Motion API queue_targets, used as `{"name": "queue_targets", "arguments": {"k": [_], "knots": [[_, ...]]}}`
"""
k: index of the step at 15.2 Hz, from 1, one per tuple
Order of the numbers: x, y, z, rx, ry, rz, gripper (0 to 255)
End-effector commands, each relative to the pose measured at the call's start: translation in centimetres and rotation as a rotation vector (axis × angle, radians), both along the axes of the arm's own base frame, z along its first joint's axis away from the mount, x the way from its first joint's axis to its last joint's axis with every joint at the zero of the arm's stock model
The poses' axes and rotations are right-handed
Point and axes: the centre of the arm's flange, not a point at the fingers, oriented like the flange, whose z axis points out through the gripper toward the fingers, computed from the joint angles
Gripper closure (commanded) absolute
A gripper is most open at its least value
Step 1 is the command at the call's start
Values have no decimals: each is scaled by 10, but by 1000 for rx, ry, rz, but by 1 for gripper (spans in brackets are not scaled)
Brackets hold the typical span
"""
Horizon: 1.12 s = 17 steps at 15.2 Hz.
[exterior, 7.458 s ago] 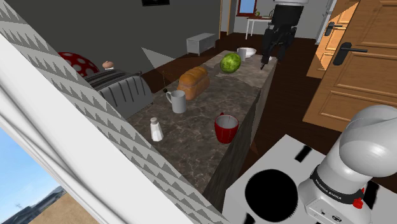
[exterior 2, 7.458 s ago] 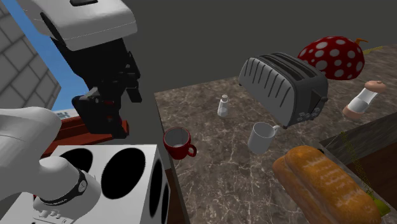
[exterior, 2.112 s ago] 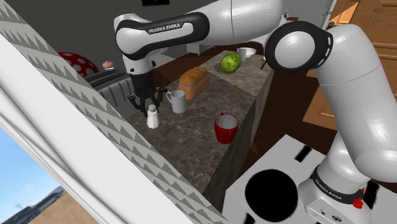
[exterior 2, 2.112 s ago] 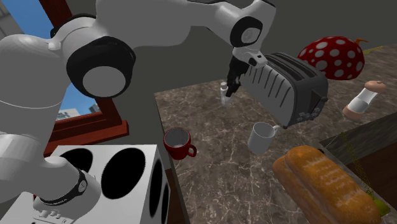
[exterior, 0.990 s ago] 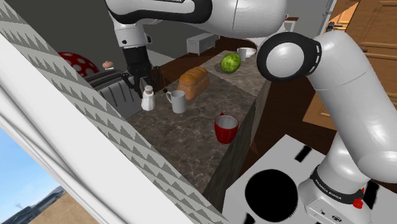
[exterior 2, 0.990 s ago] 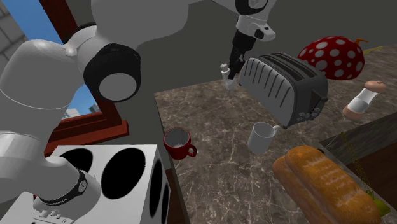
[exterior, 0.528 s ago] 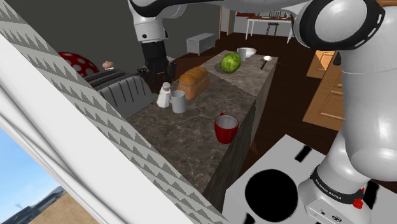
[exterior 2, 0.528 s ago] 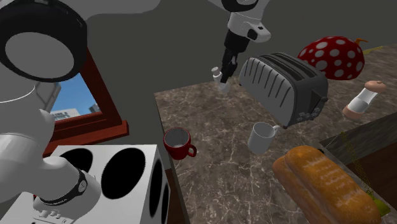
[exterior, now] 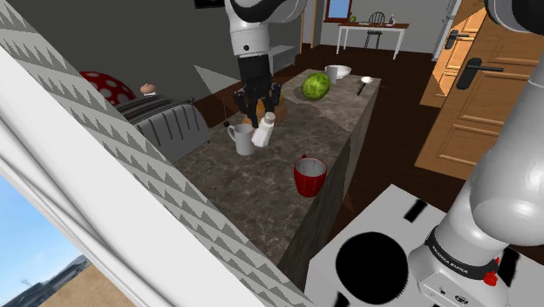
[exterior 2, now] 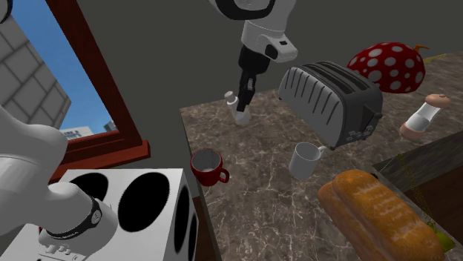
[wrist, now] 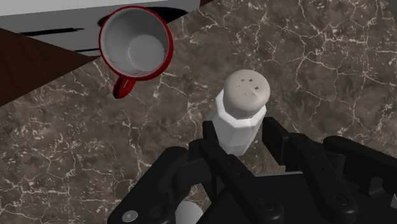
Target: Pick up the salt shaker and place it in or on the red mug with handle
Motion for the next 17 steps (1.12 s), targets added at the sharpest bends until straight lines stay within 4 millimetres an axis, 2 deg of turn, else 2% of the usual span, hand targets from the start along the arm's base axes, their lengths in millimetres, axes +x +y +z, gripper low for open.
{"name": "queue_targets", "arguments": {"k": [1,9,17], "knots": [[-17,-22,2,1,0,0,255],[-83,-106,7,1,0,0,255],[-83,-106,-36,1,0,0,255]]}}
